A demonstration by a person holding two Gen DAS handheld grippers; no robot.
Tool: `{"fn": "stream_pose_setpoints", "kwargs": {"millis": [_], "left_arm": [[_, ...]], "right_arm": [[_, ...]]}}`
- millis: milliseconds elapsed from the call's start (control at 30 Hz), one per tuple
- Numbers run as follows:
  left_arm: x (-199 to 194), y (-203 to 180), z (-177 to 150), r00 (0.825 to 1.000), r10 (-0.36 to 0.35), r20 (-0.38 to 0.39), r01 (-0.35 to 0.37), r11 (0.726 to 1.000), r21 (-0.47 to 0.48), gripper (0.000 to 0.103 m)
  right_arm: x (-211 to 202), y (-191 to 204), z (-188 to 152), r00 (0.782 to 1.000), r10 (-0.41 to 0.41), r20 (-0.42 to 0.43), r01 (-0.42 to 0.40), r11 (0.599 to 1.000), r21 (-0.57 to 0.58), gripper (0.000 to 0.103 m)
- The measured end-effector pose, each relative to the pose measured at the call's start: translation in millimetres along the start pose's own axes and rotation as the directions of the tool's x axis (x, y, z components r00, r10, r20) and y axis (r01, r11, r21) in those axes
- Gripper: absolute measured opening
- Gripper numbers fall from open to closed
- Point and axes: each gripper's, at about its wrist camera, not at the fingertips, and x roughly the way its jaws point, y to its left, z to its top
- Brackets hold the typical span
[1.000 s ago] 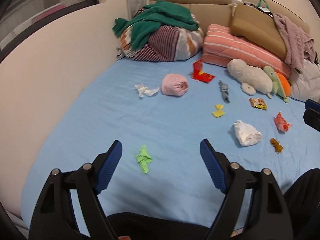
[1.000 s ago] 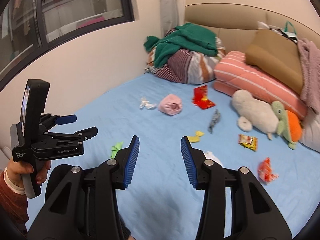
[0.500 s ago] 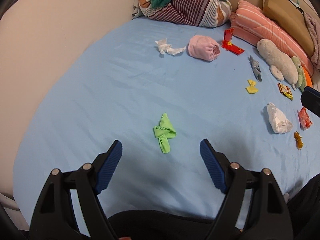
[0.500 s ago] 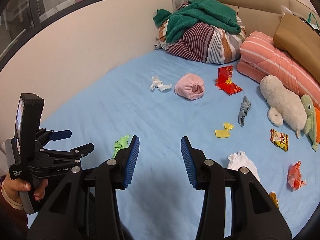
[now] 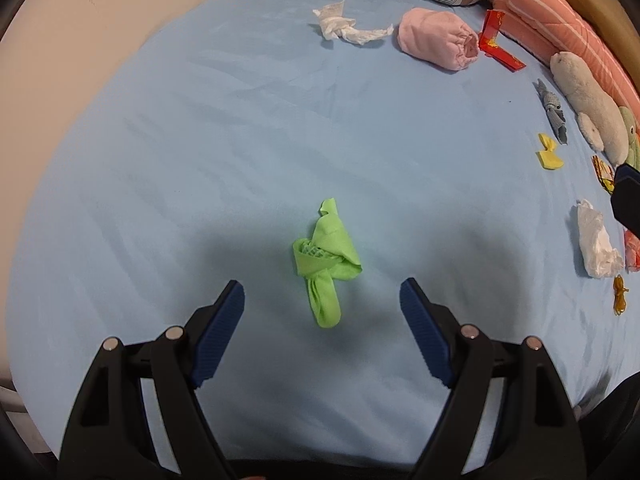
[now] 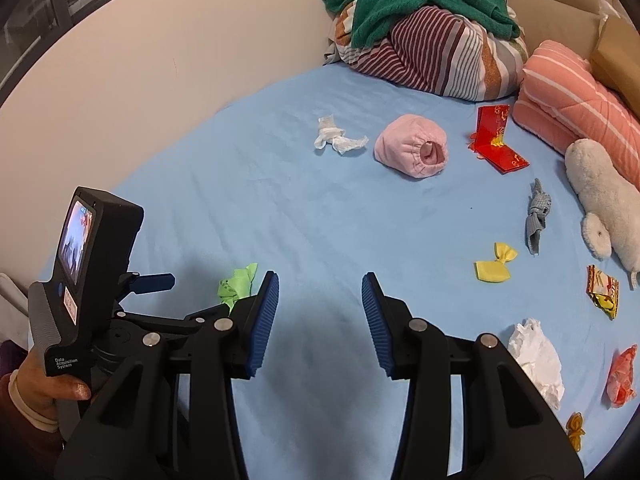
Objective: Collect trash
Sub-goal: 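Grasp the green cloth with the left tool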
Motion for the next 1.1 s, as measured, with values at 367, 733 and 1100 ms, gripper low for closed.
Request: {"fn": "stream_pose_setpoints", "kwargs": {"millis": [367,733,1100], "left_arm": [[59,-2,17,0.994,-0.010,-0.112,0.008,1.000,-0.020,0.079],[66,-11,14,0.995,-0.001,-0.099,0.004,1.000,0.030,0.058],[51,-31,12,0.998,0.018,-0.062,-0.014,0.998,0.064,0.028]], "right_arm": [[34,-34,6,0.998,-0.056,-0.024,0.057,0.997,0.059,0.042],[45,-52,6,0.996,-0.076,-0.037,0.079,0.993,0.091,0.042],[31,-65,5,0.993,-0.113,-0.021,0.114,0.987,0.108,0.042]]}}
